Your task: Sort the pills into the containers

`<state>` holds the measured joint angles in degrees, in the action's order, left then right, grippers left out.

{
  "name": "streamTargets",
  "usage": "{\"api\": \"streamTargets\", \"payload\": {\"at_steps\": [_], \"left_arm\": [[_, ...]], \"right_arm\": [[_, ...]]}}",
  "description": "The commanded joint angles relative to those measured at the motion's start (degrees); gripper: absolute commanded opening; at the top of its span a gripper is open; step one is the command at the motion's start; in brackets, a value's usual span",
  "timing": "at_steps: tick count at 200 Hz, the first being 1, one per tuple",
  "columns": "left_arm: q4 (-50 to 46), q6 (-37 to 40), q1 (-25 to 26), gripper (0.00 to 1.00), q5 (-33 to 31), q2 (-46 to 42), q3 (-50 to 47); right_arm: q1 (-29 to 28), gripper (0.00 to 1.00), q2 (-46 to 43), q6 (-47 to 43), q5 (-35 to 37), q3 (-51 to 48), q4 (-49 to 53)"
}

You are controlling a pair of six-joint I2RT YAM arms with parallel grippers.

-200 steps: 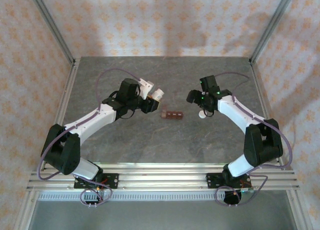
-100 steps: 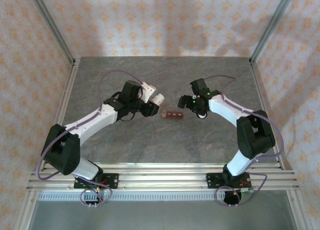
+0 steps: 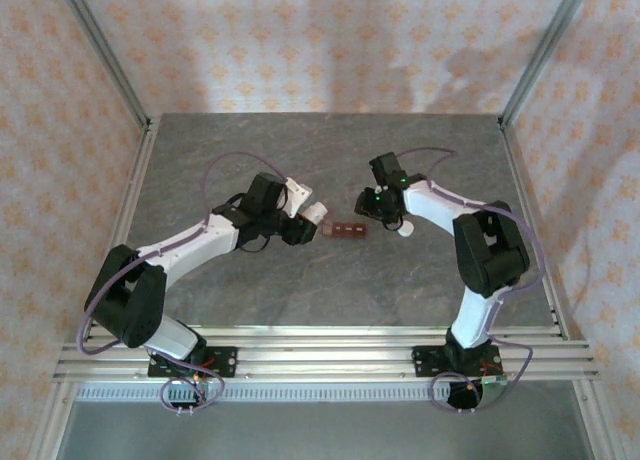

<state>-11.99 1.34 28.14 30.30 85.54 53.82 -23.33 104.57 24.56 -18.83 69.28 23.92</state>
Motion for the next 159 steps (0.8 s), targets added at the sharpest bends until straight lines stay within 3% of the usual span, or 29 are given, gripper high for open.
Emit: {"api": "streamTargets", "payload": {"at_steps": [1,46,159], "left_arm": [[1.4,-0.2,0.6,0.0,-1.2,0.5,-0.2],[1.7,-0.5,0.7,0.0,-0.8,0.7,-0.1],[1.9,-0.7,0.7,0.0,-0.2,1.1,0.0]], "right_arm": [[-0.4,0.39,2.6,0.1,-0.4,2.2,-0.3],[-0.5,0.21,4.1,-0.1,-1.6,1.1,-1.1],[-2.1,0.15,0.6,-0.3,-3.3,-2.9,-1.9]]}}
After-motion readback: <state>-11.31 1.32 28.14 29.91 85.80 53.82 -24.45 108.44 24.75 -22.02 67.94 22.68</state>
